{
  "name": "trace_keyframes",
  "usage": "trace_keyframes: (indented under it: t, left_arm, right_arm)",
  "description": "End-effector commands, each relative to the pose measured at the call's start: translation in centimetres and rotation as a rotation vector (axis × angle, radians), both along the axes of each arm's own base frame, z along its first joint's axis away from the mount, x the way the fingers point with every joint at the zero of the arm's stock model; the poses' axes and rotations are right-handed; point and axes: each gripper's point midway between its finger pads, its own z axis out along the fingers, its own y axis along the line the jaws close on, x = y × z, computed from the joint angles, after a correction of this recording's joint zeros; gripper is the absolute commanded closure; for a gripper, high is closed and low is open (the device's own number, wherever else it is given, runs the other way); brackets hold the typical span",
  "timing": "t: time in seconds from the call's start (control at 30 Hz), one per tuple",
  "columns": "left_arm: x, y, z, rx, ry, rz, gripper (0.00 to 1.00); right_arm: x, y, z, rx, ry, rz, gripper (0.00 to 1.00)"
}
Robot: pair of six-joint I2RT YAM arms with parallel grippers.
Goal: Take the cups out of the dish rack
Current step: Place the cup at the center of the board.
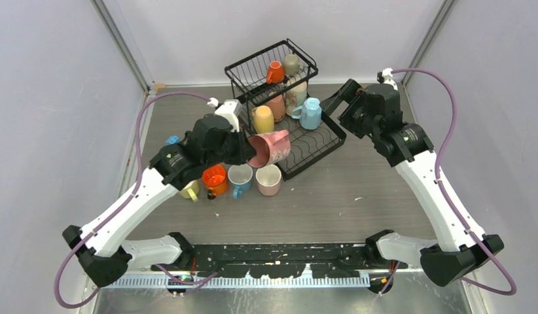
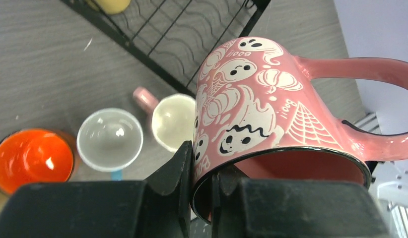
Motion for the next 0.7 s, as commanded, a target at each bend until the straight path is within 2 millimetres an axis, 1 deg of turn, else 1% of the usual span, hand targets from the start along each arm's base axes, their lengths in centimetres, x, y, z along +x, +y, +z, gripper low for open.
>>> trace_keyframes:
  t: [0.0,0.1,0.23,0.33,0.43,0.5,0.57,0.67]
  left_arm:
    - [-3.4,2.1,2.5,-0.056,0.034,-0.014,1.0]
    - [-5.5,4.0,0.5,0.001,0.116,-0.002,1.0]
    - [-8.0,5.8,-1.5,0.031,0.216,0.015,1.0]
    - [-9.6,7.2,-3.6,0.059,0.297,0.052,1.0]
    - [-10.9,8.5,-5.7,0.088,0.374,0.106,1.0]
    - [-11.6,9.8,-6.9,0.116,0.415,0.164,1.0]
    - [-12.2,11.3,-7.9,0.141,0.441,0.229,1.0]
    - [-13.0,12.8,-9.3,0.155,0.481,0.315,1.0]
  right_arm:
    - [0.7,-0.1,-0.6,-0.023,-0.011,-0.007,0.0]
    - [0.8,0.0,-1.2,-0.026,-0.004,-0.004,0.0]
    - [1.1,0.3,-2.3,-0.031,0.015,0.006,0.0]
    - [1.3,0.4,-2.8,-0.035,0.026,0.01,0.0]
    - [1.4,0.5,-3.4,-0.042,0.035,0.011,0.0]
    - [1.6,0.5,-3.7,-0.045,0.04,0.008,0.0]
    - [1.7,0.6,-4.0,-0.048,0.046,0.011,0.0]
    - [1.9,0.6,-4.6,-0.054,0.057,0.011,0.0]
